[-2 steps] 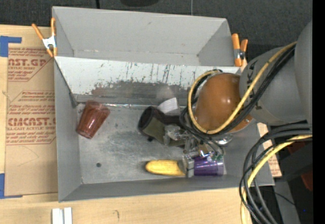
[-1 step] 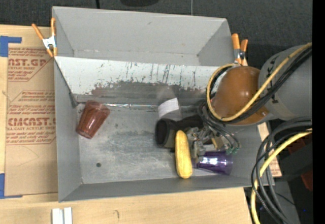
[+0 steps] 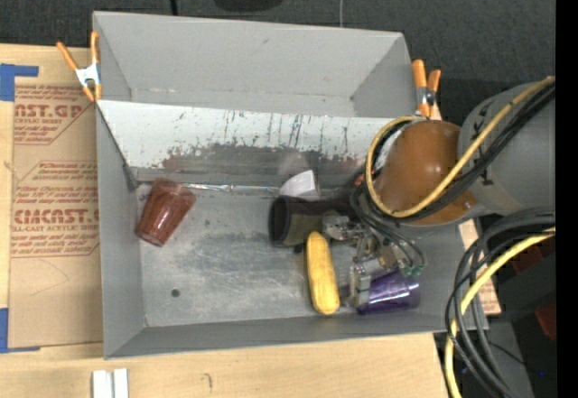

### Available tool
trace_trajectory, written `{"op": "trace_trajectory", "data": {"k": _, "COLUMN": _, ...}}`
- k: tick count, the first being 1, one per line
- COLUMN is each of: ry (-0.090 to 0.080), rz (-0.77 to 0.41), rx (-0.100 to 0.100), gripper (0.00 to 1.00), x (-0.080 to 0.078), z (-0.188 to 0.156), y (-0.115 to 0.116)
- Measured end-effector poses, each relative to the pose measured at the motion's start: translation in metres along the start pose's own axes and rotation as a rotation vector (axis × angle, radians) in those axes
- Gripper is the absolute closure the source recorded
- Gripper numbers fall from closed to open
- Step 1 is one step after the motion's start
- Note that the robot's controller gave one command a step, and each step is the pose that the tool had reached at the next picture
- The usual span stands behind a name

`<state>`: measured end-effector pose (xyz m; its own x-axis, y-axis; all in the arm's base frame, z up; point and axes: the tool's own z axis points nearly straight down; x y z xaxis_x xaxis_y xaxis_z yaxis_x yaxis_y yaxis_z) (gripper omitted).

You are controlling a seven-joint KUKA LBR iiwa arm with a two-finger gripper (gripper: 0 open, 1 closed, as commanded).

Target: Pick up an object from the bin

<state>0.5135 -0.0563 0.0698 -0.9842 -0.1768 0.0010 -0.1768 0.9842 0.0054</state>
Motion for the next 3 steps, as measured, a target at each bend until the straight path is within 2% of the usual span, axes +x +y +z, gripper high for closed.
{"op": "trace_trajectory", "data": {"k": 1, "ry": 0.000, "rz": 0.000, "rx": 0.000, "gripper": 0.00, "x": 0.000, "z": 0.000, "y": 0.000}}
{"op": "trace_trajectory", "data": {"k": 2, "ry": -0.001, "rz": -0.049, "rx": 0.006, "gripper": 0.00, "x": 0.002, "z": 0.000, "y": 0.015}}
{"op": "trace_trajectory", "data": {"k": 3, "ry": 0.000, "rz": -0.302, "rx": 0.005, "gripper": 0.00, "x": 0.008, "z": -0.001, "y": 0.039}}
